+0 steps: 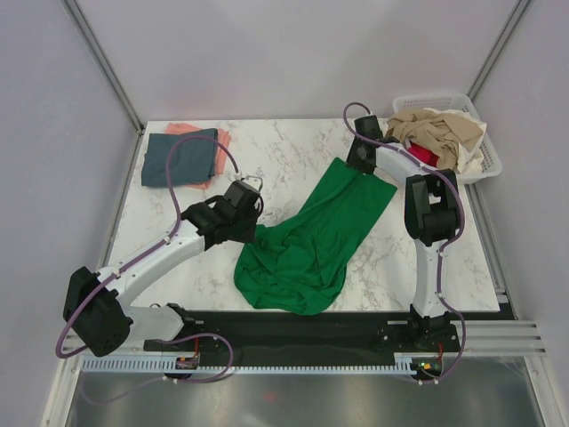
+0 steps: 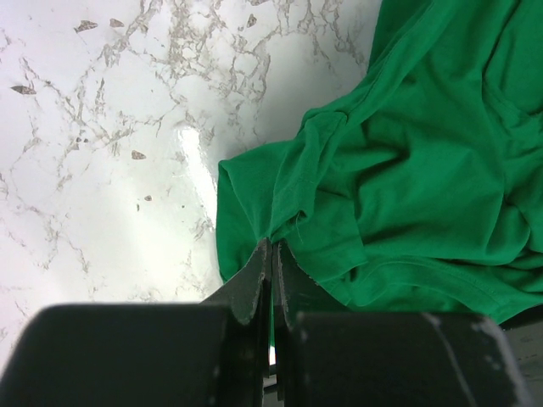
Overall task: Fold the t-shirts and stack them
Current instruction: Flatten the tshirt out
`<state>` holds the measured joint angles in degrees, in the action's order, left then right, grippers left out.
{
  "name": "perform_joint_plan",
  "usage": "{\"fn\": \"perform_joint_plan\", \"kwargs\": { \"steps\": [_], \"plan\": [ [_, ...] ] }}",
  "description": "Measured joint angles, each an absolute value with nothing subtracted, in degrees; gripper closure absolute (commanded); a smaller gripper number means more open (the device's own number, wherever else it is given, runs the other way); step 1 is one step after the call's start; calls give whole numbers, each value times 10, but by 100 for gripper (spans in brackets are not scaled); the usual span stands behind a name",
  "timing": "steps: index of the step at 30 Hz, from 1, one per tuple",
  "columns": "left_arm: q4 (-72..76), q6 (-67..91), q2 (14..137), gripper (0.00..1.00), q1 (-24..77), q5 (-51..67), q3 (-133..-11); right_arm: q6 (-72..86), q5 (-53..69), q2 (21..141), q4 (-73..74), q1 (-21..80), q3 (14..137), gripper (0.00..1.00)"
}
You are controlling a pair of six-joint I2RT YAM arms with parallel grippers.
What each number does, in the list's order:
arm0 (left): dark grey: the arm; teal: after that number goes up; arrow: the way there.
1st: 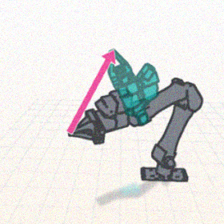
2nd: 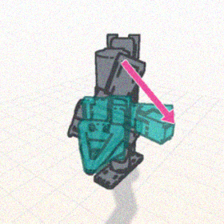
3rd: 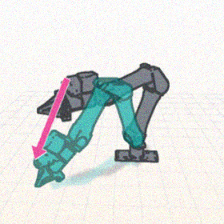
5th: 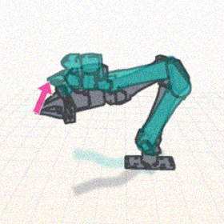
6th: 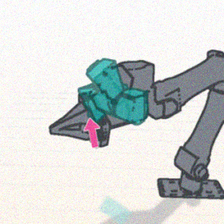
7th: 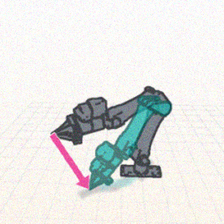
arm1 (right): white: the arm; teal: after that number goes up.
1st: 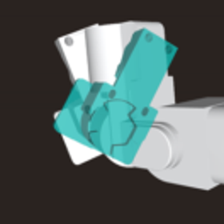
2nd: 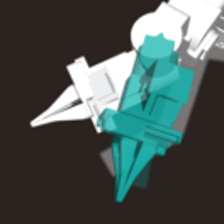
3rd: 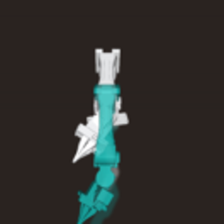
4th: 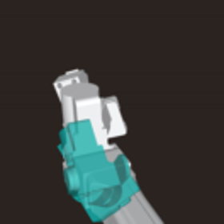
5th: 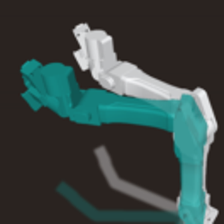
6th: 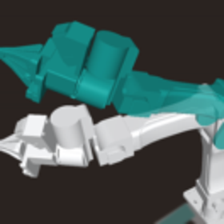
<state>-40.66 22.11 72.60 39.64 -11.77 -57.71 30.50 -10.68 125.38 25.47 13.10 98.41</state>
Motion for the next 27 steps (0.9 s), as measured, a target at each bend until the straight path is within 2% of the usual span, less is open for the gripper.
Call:
{"fn": "perform_joint_plan", "kwargs": {
  "steps": [20,26,27],
  "plan": [
    [-407,223,713,98,383,-121,-577,316,-98,1287,249,130,995,52],
    [-407,223,713,98,382,-121,-577,317,-97,1288,249,130,995,70],
    [-407,223,713,98,382,-121,-577,318,-95,1288,249,130,995,77]
  ]
}}
